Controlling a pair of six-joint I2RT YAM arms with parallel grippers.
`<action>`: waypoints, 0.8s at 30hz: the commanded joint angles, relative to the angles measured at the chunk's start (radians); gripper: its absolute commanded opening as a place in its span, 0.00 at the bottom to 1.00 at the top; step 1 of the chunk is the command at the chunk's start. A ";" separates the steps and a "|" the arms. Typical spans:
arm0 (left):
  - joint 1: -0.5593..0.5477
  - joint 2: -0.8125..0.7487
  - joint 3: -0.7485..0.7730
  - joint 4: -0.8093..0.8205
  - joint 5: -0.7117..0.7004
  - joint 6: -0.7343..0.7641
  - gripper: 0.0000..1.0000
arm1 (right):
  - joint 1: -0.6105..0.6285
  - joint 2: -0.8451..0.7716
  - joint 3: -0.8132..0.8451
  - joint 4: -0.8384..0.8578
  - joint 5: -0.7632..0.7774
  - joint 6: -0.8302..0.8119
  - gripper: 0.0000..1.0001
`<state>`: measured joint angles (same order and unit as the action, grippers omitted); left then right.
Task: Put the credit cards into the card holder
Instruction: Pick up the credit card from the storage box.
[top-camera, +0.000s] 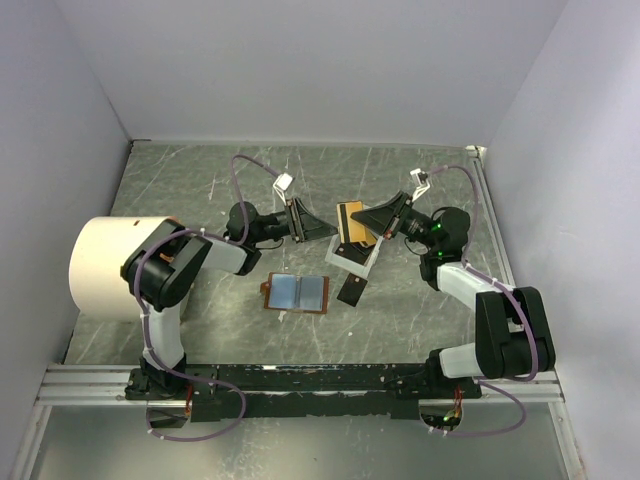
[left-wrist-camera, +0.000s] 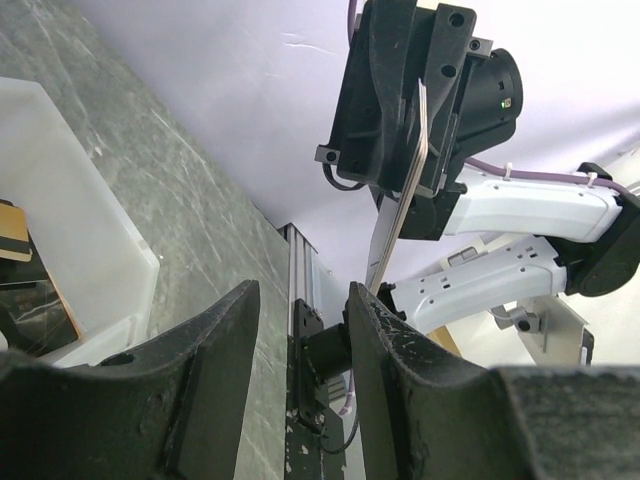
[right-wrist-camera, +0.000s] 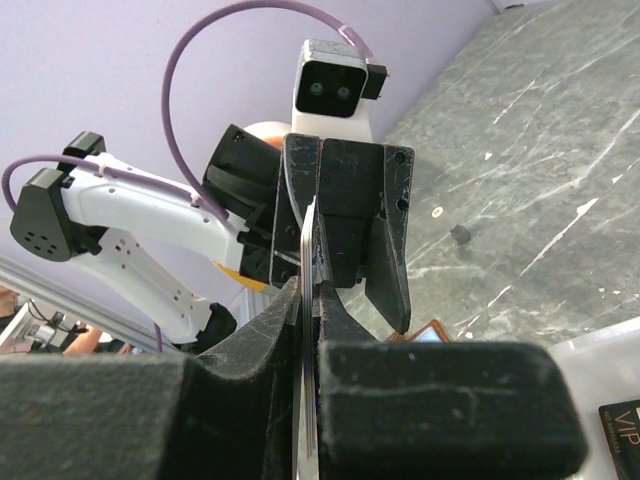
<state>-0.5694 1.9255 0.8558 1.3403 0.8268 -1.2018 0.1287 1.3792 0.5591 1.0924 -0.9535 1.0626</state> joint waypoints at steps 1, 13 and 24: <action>-0.006 0.027 0.006 0.171 0.046 -0.062 0.51 | -0.016 0.007 -0.011 0.054 0.015 0.016 0.05; -0.025 0.012 -0.005 0.135 0.032 -0.025 0.51 | -0.027 0.003 -0.019 0.071 0.032 0.035 0.05; -0.035 0.037 0.018 0.148 0.032 -0.039 0.44 | -0.026 0.006 -0.030 0.093 0.025 0.050 0.05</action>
<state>-0.5961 1.9499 0.8501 1.4185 0.8433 -1.2465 0.1112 1.3792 0.5396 1.1446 -0.9283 1.1110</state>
